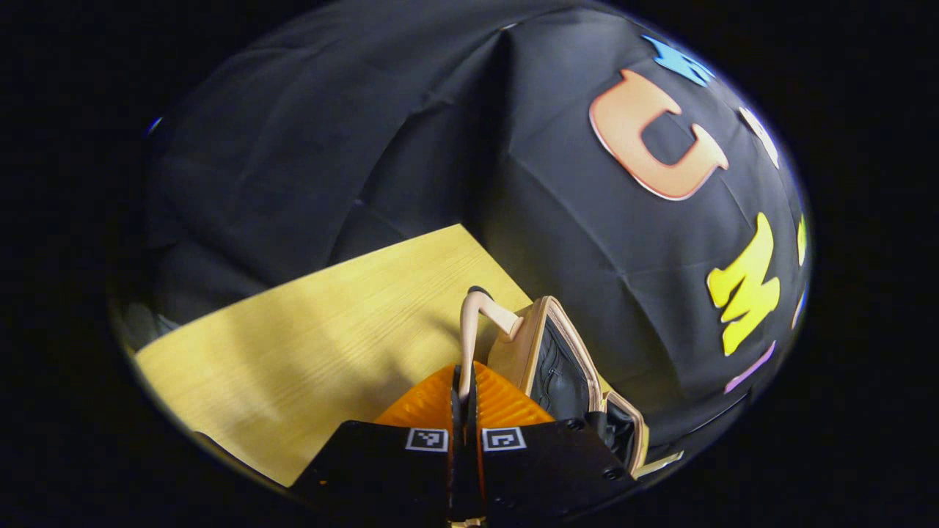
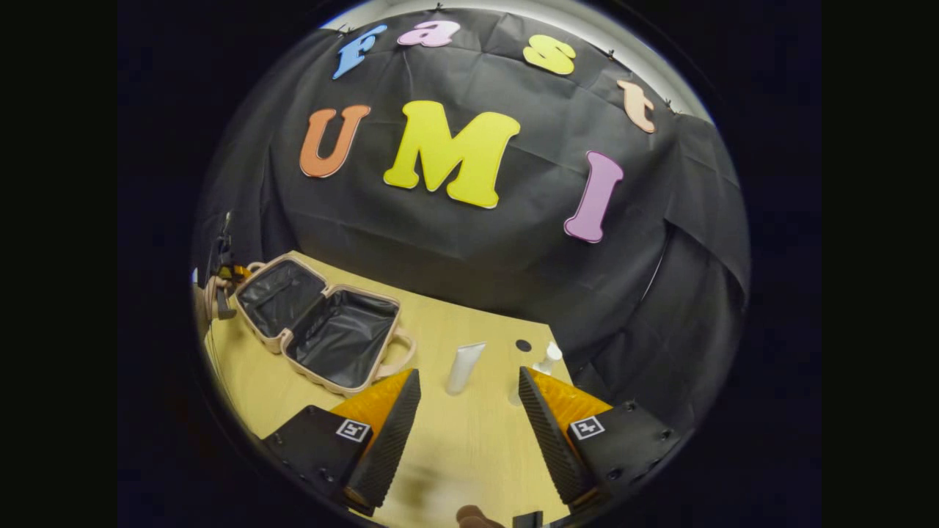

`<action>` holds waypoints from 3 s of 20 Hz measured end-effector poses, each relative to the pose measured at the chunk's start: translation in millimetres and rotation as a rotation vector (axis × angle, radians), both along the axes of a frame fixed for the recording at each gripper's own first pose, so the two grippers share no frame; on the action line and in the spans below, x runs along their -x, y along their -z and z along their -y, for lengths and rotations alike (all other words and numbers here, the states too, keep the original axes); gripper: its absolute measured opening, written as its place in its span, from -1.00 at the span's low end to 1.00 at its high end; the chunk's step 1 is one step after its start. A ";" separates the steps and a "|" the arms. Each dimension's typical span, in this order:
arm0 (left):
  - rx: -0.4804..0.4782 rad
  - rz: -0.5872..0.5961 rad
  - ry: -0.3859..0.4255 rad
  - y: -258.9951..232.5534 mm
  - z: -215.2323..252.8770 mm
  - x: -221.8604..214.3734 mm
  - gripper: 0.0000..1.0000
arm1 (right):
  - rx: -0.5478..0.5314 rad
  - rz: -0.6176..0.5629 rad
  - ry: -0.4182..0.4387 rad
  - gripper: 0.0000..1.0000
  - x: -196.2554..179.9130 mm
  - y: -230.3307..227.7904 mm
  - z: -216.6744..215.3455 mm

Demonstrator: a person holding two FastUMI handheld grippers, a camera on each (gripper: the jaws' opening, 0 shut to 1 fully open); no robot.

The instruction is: First open the suitcase, pack the skin care products into it, and then close the suitcase.

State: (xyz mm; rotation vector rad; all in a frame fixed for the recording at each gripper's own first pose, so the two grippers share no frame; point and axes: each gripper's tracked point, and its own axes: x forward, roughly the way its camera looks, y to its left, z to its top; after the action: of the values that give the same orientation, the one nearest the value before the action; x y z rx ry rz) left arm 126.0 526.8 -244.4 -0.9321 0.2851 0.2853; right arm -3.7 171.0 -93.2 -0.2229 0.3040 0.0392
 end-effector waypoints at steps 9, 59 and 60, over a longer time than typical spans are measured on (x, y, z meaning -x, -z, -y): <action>0.273 -0.024 -0.117 37.7 0.3 -1.7 -0.55 | -0.005 -0.017 0.009 0.60 4.1 4.1 13.7; -0.682 -0.027 0.634 -11.1 593.8 -0.1 0.82 | -0.154 -0.108 -0.043 0.60 -102.5 125.3 256.2; -0.696 -0.024 0.640 -2.4 606.6 -17.0 0.82 | -0.149 -0.116 -0.045 0.60 -103.8 126.5 257.8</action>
State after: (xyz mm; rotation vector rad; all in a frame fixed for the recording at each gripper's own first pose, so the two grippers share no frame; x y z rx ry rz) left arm 143.0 -79.8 -242.0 -0.1225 0.4521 -0.1959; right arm 100.1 -86.8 -219.7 -0.0796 0.4094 0.1193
